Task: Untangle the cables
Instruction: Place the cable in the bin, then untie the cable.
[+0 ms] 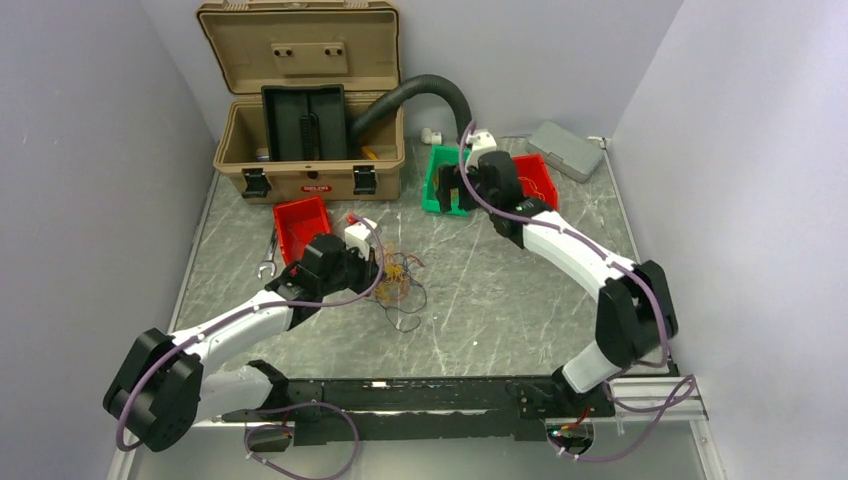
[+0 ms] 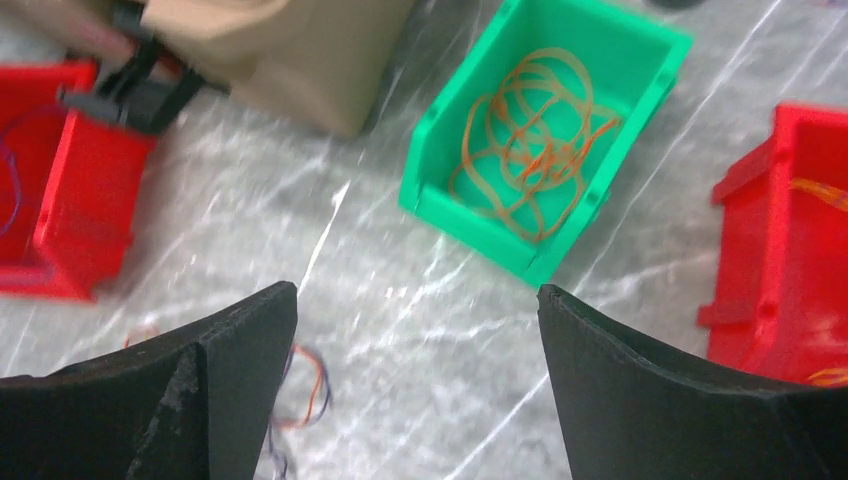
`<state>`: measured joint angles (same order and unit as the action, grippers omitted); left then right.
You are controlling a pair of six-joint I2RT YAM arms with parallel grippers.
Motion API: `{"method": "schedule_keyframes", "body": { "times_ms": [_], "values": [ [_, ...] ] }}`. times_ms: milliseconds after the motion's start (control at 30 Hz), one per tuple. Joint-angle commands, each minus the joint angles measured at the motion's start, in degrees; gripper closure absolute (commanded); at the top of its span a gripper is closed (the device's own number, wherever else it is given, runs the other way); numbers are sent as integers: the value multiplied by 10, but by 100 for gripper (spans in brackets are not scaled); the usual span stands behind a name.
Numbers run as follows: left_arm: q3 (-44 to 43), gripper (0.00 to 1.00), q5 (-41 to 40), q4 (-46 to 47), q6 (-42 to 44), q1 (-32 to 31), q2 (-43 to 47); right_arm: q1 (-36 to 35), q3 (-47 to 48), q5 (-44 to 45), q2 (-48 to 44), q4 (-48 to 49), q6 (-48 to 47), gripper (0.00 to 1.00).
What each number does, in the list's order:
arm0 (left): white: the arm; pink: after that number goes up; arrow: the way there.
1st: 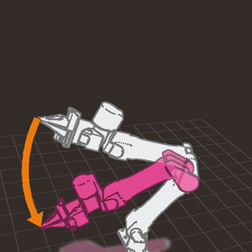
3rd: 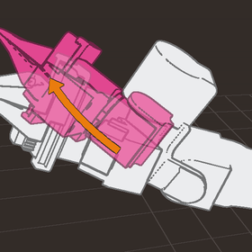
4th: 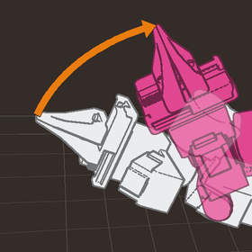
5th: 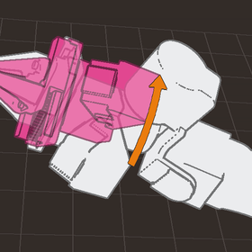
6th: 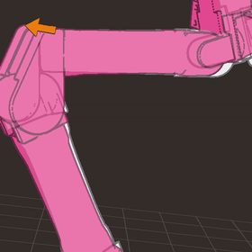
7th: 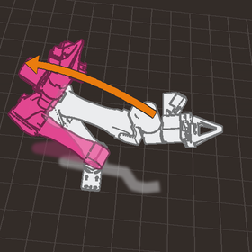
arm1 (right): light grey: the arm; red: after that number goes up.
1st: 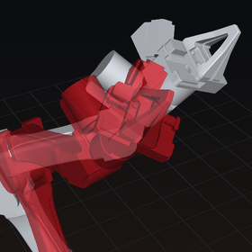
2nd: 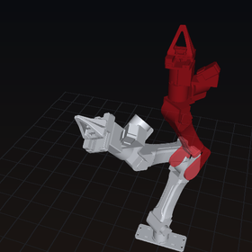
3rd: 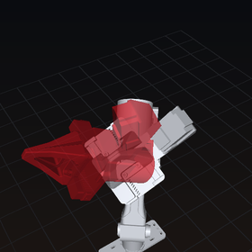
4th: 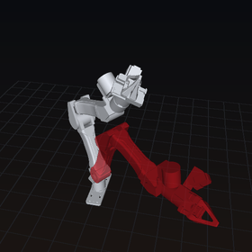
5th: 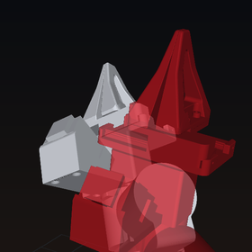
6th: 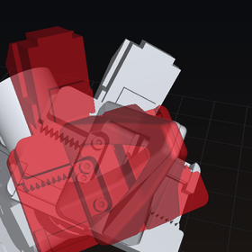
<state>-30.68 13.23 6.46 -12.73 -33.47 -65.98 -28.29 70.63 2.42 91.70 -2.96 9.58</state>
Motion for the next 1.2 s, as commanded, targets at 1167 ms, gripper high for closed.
{"method": "schedule_keyframes", "body": {
  "times_ms": [1167],
  "values": [
    [6,100,-46,16,-12,0,17,-202,-318,23,10,249,115,26]
  ]
}}
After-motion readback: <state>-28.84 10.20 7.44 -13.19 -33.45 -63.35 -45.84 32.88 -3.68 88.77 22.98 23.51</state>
